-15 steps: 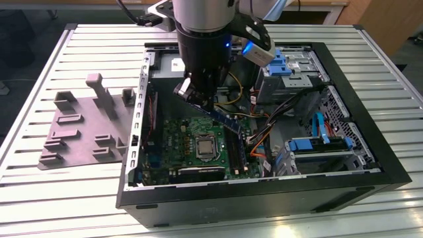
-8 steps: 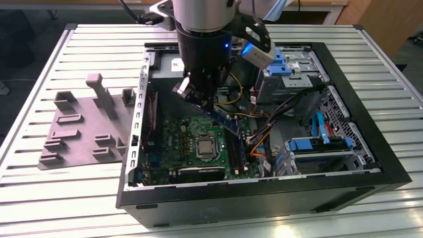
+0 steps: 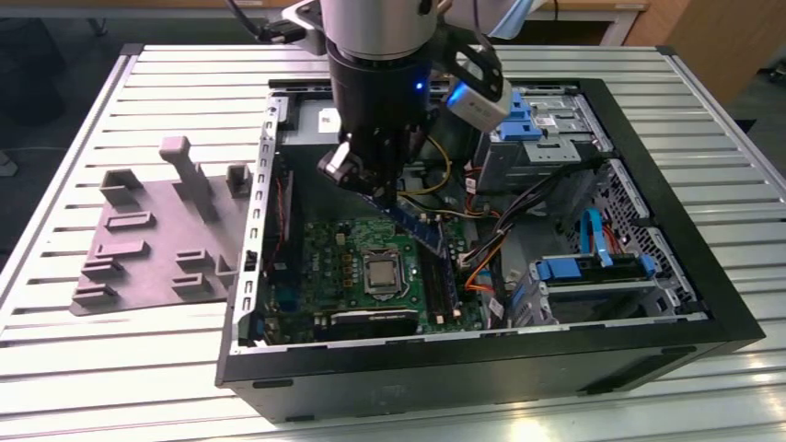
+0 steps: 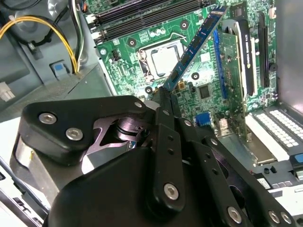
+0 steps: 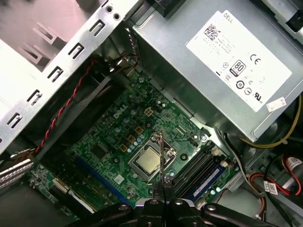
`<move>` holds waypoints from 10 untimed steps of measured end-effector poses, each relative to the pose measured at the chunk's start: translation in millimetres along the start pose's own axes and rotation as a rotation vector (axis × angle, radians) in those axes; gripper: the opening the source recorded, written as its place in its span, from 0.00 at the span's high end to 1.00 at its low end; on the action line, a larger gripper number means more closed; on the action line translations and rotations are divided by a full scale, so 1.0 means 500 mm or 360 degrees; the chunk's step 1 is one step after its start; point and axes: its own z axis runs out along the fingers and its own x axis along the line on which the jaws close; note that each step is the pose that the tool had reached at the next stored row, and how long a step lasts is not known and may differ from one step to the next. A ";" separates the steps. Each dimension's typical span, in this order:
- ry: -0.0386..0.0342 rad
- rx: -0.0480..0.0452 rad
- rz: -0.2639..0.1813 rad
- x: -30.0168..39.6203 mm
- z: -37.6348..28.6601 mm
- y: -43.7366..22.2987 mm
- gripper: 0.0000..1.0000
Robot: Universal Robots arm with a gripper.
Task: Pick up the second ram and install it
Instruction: 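Insert the second ram into the second slot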
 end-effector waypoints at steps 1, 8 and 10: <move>0.0001 0.0000 0.0011 0.000 0.000 0.000 0.88; 0.0004 0.0002 0.0091 0.000 0.000 0.000 0.88; 0.0005 0.0002 0.0113 0.000 0.000 0.000 0.88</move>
